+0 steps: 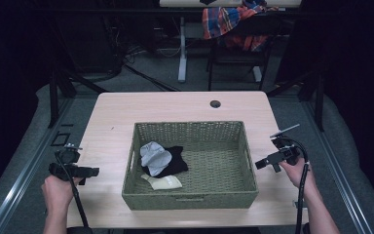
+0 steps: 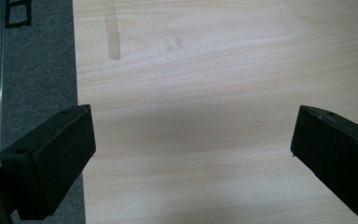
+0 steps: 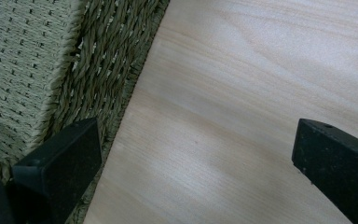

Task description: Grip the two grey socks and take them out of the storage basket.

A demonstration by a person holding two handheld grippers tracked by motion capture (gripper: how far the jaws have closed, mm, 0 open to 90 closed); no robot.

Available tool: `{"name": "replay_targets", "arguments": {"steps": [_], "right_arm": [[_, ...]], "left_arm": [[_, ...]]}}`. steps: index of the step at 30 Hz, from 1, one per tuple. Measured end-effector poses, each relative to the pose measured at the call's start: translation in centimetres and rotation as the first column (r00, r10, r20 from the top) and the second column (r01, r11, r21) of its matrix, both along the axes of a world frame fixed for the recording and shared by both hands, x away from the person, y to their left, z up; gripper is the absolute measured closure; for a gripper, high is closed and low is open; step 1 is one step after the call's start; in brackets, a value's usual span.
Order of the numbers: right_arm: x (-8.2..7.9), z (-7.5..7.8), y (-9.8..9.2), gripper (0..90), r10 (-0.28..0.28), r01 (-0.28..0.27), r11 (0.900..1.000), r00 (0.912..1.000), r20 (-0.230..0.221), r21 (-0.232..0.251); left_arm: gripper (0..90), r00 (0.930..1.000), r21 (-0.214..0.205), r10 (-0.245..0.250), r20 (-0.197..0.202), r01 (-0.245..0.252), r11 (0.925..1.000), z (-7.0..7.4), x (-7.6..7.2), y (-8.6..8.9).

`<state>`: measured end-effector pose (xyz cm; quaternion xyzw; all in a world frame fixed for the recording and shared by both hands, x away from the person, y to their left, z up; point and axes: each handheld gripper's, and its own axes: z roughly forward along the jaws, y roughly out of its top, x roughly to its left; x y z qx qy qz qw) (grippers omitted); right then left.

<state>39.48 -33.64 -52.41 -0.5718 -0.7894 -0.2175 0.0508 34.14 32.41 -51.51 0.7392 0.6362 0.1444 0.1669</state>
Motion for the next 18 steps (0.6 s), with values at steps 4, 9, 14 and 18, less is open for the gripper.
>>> {"name": "replay_targets", "arguments": {"steps": [4,9,14,18], "right_arm": [[-0.02,0.01,0.01,1.2,-0.002,0.002,1.0000,1.0000,0.000,-0.001],[-0.02,-0.06,0.12,1.3,-0.005,0.005,1.0000,1.0000,0.005,-0.007],[0.05,-0.07,0.11,1.3,0.006,-0.006,1.0000,1.0000,0.001,-0.008],[0.06,-0.07,0.14,1.3,0.004,-0.004,0.9999,1.0000,0.000,-0.013]], "left_arm": [[0.0,1.0000,0.000,-0.002,-0.001,0.002,1.0000,-0.05,0.05,-0.06],[0.0,1.0000,-0.001,-0.002,-0.001,0.002,1.0000,-0.08,0.05,-0.03],[0.0,1.0000,-0.009,0.002,0.006,-0.002,1.0000,-0.06,0.04,0.02],[0.0,0.9997,-0.006,0.002,0.024,-0.002,1.0000,0.08,0.05,-0.19]]}}
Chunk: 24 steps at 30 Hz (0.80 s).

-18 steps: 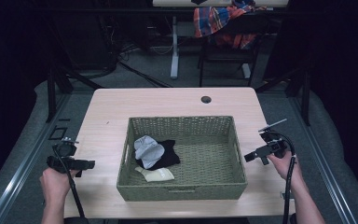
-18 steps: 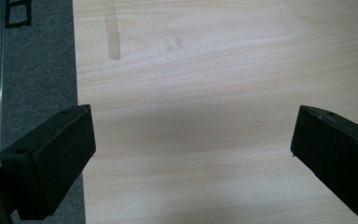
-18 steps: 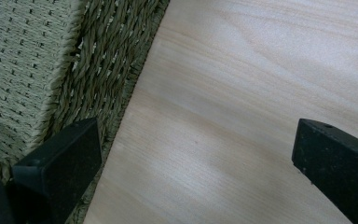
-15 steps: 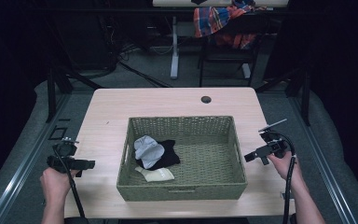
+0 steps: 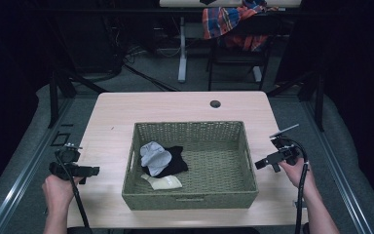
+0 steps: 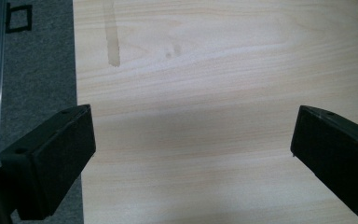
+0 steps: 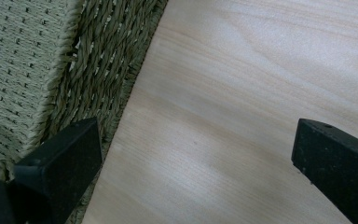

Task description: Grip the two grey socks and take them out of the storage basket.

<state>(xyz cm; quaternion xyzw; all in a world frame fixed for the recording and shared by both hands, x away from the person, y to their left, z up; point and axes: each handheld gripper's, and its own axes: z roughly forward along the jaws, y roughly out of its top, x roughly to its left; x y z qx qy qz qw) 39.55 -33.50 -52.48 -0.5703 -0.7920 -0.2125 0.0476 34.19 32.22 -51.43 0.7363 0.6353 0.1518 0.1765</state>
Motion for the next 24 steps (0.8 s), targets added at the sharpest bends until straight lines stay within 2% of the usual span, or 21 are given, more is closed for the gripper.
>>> {"name": "replay_targets", "arguments": {"steps": [2,6,7,10,11,16,18,19,20,24], "right_arm": [[0.0,0.0,0.0,1.3,0.001,-0.001,1.0000,1.0000,0.002,0.000],[-0.1,0.0,-0.1,1.3,-0.001,0.001,1.0000,1.0000,-0.001,0.002],[-0.1,-0.1,-0.1,1.3,-0.008,0.008,1.0000,0.9999,0.012,0.003],[0.0,0.0,-0.3,1.3,0.023,-0.023,0.9997,0.9997,-0.001,-0.005],[-0.1,-0.1,-0.1,1.3,-0.004,0.004,1.0000,0.9999,0.013,0.001],[-0.1,0.0,0.0,1.3,-0.001,0.001,1.0000,1.0000,0.002,0.000],[-0.2,0.0,0.0,1.3,-0.008,0.008,1.0000,1.0000,0.004,-0.002],[0.0,0.0,-0.3,1.3,0.024,-0.024,0.9997,0.9997,0.000,-0.006],[0.0,0.1,-0.4,1.3,0.031,-0.031,0.9995,0.9995,-0.003,-0.010],[0.0,0.1,-0.3,1.3,0.012,-0.012,0.9999,0.9999,-0.002,-0.001]], "left_arm": [[0.0,0.9999,0.005,-0.009,-0.012,0.009,0.9999,0.1,0.0,0.0],[0.0,1.0000,0.003,-0.005,0.006,0.005,1.0000,0.3,0.0,-0.2],[0.0,1.0000,0.006,-0.006,0.006,0.006,1.0000,0.4,0.0,-0.3],[0.0,0.9998,0.011,-0.011,0.014,0.011,0.9999,0.6,0.0,-0.6],[0.0,0.9998,0.009,-0.017,0.012,0.017,0.9998,0.8,-0.1,-0.6],[0.0,0.9993,0.013,-0.033,0.016,0.033,0.9994,1.4,-0.2,-1.2],[0.0,0.9989,0.012,-0.043,0.020,0.043,0.9990,1.8,-0.3,-1.5],[0.0,0.9983,0.007,-0.054,0.023,0.054,0.9985,2.2,-0.3,-1.8],[0.0,0.9979,0.001,-0.058,0.030,0.058,0.9983,2.5,-0.3,-1.9],[0.0,0.9960,0.009,-0.075,0.047,0.075,0.9971,3.4,-0.3,-2.5]]}}
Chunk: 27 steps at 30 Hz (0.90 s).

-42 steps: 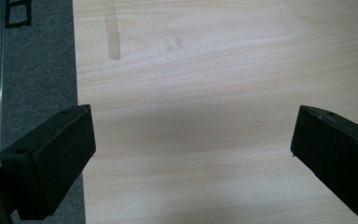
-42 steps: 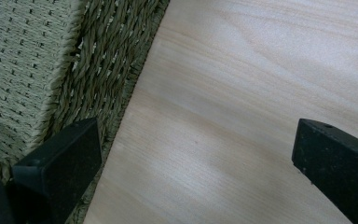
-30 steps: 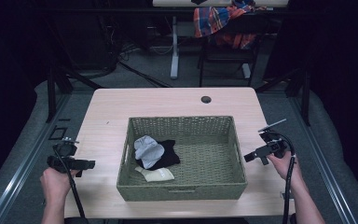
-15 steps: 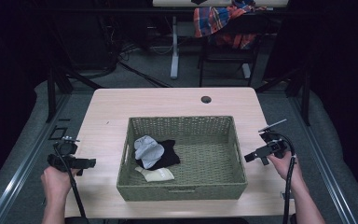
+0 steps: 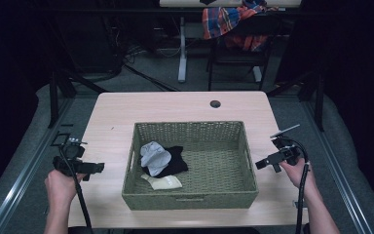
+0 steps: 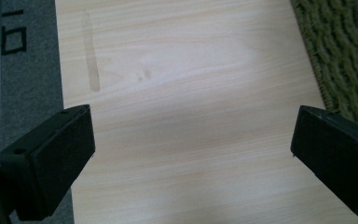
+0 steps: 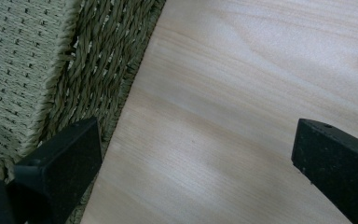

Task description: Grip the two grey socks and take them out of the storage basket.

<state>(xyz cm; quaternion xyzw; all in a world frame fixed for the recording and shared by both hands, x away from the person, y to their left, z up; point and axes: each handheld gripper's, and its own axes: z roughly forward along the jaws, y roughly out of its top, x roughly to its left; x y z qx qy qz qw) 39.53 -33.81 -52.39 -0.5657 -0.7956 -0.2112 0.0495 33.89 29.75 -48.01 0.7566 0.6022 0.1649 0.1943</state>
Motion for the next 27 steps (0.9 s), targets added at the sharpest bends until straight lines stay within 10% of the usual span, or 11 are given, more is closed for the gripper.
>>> {"name": "replay_targets", "arguments": {"steps": [14,27], "right_arm": [[0.0,0.0,0.0,1.3,0.004,-0.004,1.0000,1.0000,-0.004,0.001],[0.0,0.1,0.0,1.3,0.006,-0.006,1.0000,1.0000,-0.007,0.002]], "left_arm": [[0.0,0.9942,-0.025,-0.095,0.051,0.096,0.9950,3.5,-0.2,-2.7],[0.0,0.9682,-0.012,-0.232,0.095,0.234,0.9722,6.3,0.4,-7.1]]}}
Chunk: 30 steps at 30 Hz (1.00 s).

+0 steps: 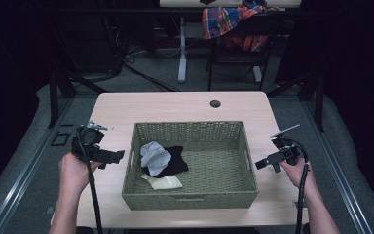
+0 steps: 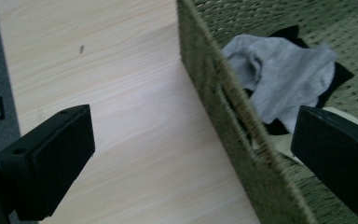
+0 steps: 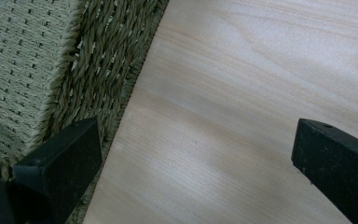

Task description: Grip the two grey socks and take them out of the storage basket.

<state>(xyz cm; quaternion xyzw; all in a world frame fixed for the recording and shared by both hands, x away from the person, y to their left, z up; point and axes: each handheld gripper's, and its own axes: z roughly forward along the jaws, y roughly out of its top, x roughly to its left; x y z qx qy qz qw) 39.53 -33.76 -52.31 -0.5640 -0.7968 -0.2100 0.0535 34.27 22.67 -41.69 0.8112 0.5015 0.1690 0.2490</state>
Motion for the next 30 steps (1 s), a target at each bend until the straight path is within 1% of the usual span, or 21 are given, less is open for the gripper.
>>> {"name": "replay_targets", "arguments": {"steps": [1,2,3,7,8,9,11,14,15,16,17,18,22,23,24,25,26,27,28,29,30], "right_arm": [[-0.1,-0.1,0.1,1.3,-0.015,0.015,0.9999,0.9999,0.008,0.007],[0.0,-0.1,0.1,1.3,-0.004,0.004,1.0000,0.9999,0.010,0.005],[-0.1,-0.2,0.1,1.3,-0.015,0.015,0.9999,0.9998,0.014,0.007],[0.0,-0.2,0.0,1.4,-0.016,0.016,0.9999,0.9998,0.013,0.005],[0.0,-0.3,0.0,1.4,-0.017,0.017,0.9998,0.9997,0.017,0.007],[0.0,-0.3,0.0,1.4,-0.017,0.017,0.9998,0.9997,0.017,0.007],[0.0,-0.2,0.0,1.4,-0.014,0.014,0.9999,0.9999,0.008,0.006],[0.0,-0.2,0.1,1.4,-0.014,0.014,0.9999,0.9998,0.014,0.007],[0.0,-0.2,0.1,1.4,-0.014,0.014,0.9999,0.9998,0.014,0.007],[0.0,-0.2,0.0,1.4,-0.012,0.012,0.9999,0.9998,0.014,0.007],[0.0,-0.2,0.1,1.4,-0.011,0.011,0.9999,0.9998,0.014,0.007],[0.0,-0.2,0.1,1.4,-0.012,0.012,0.9999,0.9998,0.013,0.007],[0.0,-0.3,0.1,1.4,-0.021,0.021,0.9998,0.9997,0.008,0.006],[0.0,-0.3,0.1,1.4,-0.021,0.021,0.9998,0.9997,0.008,0.006],[-0.1,-0.3,0.2,1.4,-0.025,0.025,0.9997,0.9996,0.009,0.006],[-0.1,-0.3,0.2,1.4,-0.025,0.025,0.9997,0.9996,0.009,0.006],[0.0,-0.3,0.1,1.4,-0.019,0.019,0.9998,0.9998,0.007,0.007],[0.0,-0.3,0.1,1.4,-0.019,0.019,0.9998,0.9998,0.007,0.007],[0.0,-0.3,0.1,1.4,-0.020,0.020,0.9998,0.9998,0.007,0.006],[0.0,-0.2,0.0,1.4,-0.006,0.006,1.0000,1.0000,0.001,0.004],[0.1,-0.2,0.0,1.4,0.005,-0.005,1.0000,1.0000,-0.005,-0.002]], "left_arm": [[0.0,1.0000,0.000,0.000,0.000,0.000,1.0000,0.0,0.0,0.0],[0.0,0.9999,0.002,-0.012,0.012,0.012,0.9999,0.2,0.3,-0.8],[0.0,0.9996,0.002,-0.018,0.020,0.018,0.9998,0.2,0.4,-1.1],[0.0,0.9990,0.004,-0.039,0.021,0.039,0.9992,0.2,1.0,-2.1],[0.0,0.9979,0.008,-0.063,0.012,0.063,0.9980,0.1,1.3,-2.8],[0.0,0.9979,0.008,-0.063,0.012,0.063,0.9980,0.1,1.3,-2.8],[0.0,0.9954,0.021,-0.096,0.000,0.096,0.9951,-0.1,1.7,-3.9],[0.0,0.9908,0.031,-0.133,-0.026,0.133,0.9906,-0.4,2.0,-4.9],[0.0,0.9908,0.031,-0.133,-0.026,0.133,0.9906,-0.4,2.0,-4.9],[0.0,0.9870,0.038,-0.154,-0.046,0.156,0.9870,-0.7,2.2,-5.6],[0.0,0.9870,0.038,-0.154,-0.046,0.156,0.9870,-0.7,2.2,-5.6],[0.0,0.9842,0.045,-0.165,-0.063,0.168,0.9847,-1.0,2.5,-6.2],[0.0,0.9762,0.061,-0.193,-0.099,0.199,0.9781,-1.7,3.1,-7.3],[0.0,0.9762,0.061,-0.193,-0.099,0.199,0.9781,-1.7,3.1,-7.3],[0.0,0.9721,0.069,-0.206,-0.112,0.214,0.9743,-2.0,3.3,-7.8],[0.0,0.9721,0.069,-0.206,-0.112,0.214,0.9743,-2.0,3.3,-7.8],[0.0,0.9655,0.074,-0.226,-0.128,0.237,0.9687,-2.3,3.5,-8.3],[0.2,0.9655,0.074,-0.226,-0.128,0.237,0.9687,-2.3,3.5,-8.3],[0.2,0.9572,0.084,-0.245,-0.154,0.260,0.9619,-2.5,3.7,-8.8],[0.3,0.9572,0.084,-0.245,-0.154,0.260,0.9619,-2.5,3.7,-8.8],[1.3,0.9552,0.099,-0.245,-0.166,0.264,0.9596,-2.9,3.9,-9.3]]}}
